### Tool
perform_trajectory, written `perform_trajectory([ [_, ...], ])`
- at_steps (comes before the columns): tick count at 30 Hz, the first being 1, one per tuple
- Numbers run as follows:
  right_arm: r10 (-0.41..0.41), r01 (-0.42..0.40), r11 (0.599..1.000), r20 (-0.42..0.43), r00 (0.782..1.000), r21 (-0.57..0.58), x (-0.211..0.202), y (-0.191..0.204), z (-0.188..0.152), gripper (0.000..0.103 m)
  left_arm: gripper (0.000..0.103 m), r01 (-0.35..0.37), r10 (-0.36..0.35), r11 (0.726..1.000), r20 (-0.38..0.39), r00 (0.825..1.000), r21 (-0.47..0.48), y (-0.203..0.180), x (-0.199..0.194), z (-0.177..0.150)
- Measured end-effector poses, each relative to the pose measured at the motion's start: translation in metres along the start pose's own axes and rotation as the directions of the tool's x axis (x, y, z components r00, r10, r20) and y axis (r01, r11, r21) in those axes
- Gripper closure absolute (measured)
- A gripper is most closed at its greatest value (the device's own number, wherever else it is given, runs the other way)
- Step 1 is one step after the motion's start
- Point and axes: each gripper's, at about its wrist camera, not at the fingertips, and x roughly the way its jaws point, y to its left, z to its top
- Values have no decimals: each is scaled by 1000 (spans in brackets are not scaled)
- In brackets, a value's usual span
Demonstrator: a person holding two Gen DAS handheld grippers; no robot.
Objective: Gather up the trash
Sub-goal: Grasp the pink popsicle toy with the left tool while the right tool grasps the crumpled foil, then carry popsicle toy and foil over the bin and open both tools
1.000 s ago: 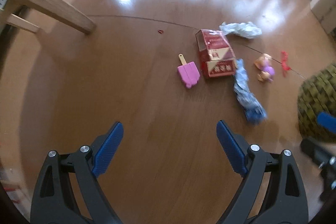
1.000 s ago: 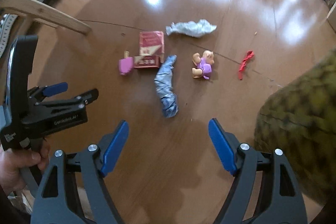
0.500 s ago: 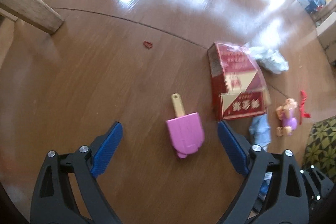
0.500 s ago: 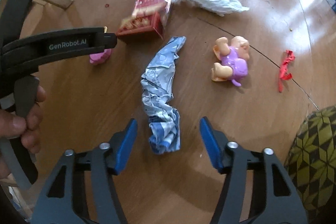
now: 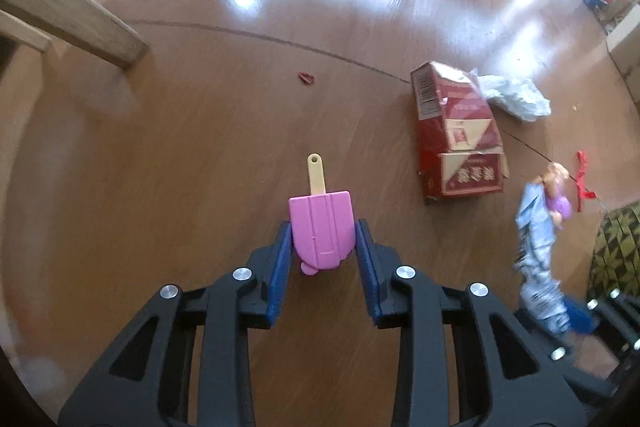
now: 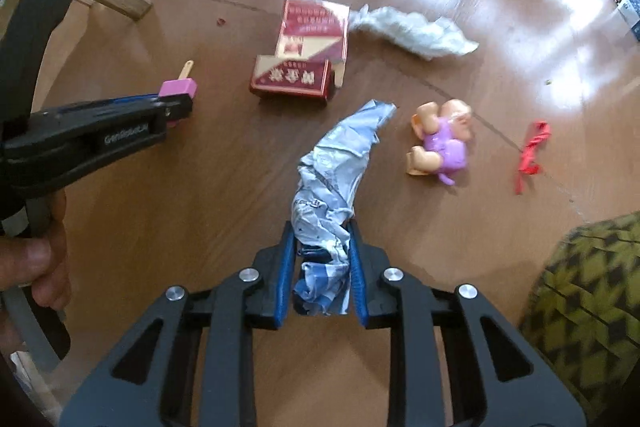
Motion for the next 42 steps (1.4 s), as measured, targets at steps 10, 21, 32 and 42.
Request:
perform_trajectory([
  [10,47,-55,995,101,994,78,-163,-1,-8,78,72,-41,31,990,77,997,135,-18,-167,-27],
  [21,94,-112,991,209,973,75,-351,3,-53,78,72,-2,-7,994,88,996,107,-45,-356,-89],
  [32,138,-163,983,242,960,85,-375,-1,-94,78,72,47,-57,995,110,992,89,-34,-391,-135],
  [42,152,-181,978,244,958,101,-373,-9,-97,78,72,53,-64,994,111,992,98,-43,-386,-127],
])
